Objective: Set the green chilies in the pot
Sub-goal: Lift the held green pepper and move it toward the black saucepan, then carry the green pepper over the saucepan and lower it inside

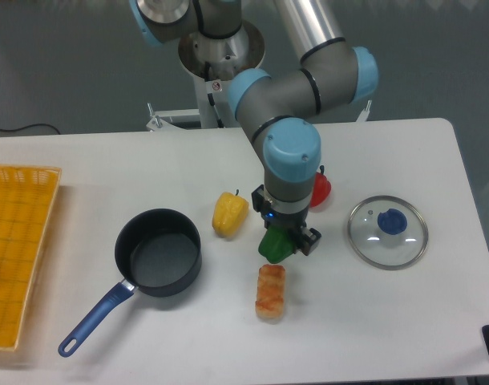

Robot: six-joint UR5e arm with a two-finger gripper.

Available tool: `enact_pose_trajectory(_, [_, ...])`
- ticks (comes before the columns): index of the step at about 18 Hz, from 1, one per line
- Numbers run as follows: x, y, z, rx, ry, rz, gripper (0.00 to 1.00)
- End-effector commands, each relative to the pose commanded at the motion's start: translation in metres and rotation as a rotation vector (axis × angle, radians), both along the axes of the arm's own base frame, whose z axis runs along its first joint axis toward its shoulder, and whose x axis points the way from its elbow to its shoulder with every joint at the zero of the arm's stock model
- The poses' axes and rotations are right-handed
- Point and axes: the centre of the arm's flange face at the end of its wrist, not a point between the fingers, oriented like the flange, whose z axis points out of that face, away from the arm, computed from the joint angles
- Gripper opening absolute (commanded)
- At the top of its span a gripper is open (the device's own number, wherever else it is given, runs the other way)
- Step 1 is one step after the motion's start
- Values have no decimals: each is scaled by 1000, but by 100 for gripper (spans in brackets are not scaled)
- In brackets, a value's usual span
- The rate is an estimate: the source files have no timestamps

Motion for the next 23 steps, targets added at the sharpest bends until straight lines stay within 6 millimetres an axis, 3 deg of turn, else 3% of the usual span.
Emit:
enact_pose_trajectory(14, [149, 98, -9, 53, 19, 53, 19])
enact_pose_trajectory(19, [185, 115, -22, 46, 11, 38, 19])
enact_pose_trajectory(23, [197, 110, -33, 25, 1, 35, 19])
